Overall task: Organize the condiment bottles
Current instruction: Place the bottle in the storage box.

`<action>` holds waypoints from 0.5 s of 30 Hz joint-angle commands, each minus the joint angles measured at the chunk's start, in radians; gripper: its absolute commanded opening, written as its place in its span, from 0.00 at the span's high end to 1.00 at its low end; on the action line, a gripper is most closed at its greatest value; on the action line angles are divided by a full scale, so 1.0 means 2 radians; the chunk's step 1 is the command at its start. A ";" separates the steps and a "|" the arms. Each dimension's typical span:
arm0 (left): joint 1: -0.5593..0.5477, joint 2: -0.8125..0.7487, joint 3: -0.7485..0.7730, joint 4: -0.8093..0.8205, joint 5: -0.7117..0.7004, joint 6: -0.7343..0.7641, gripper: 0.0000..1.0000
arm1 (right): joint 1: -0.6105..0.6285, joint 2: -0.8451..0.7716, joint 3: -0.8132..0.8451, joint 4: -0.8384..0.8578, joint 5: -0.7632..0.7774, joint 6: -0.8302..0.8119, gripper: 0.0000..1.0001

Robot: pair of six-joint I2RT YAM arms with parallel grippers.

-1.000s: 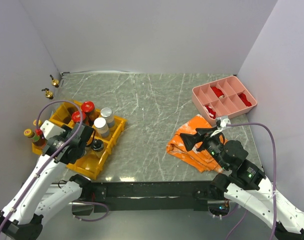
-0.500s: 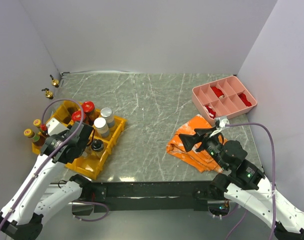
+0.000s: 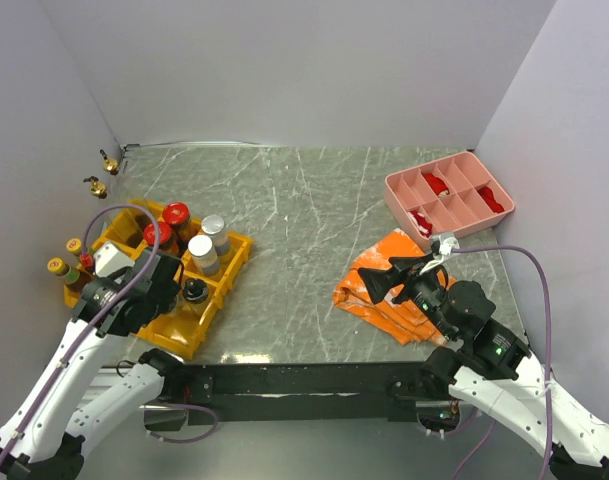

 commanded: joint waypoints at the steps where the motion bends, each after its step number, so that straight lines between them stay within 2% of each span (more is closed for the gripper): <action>1: 0.000 -0.013 0.002 0.005 0.048 0.023 0.99 | 0.000 -0.005 0.001 0.016 -0.005 0.002 0.00; 8: -0.001 -0.022 0.008 0.006 0.070 0.024 0.99 | 0.000 -0.015 -0.005 0.015 -0.008 0.006 0.00; 15: 0.000 -0.025 0.050 0.006 0.074 0.038 0.99 | 0.000 -0.018 -0.011 0.020 -0.004 0.003 0.00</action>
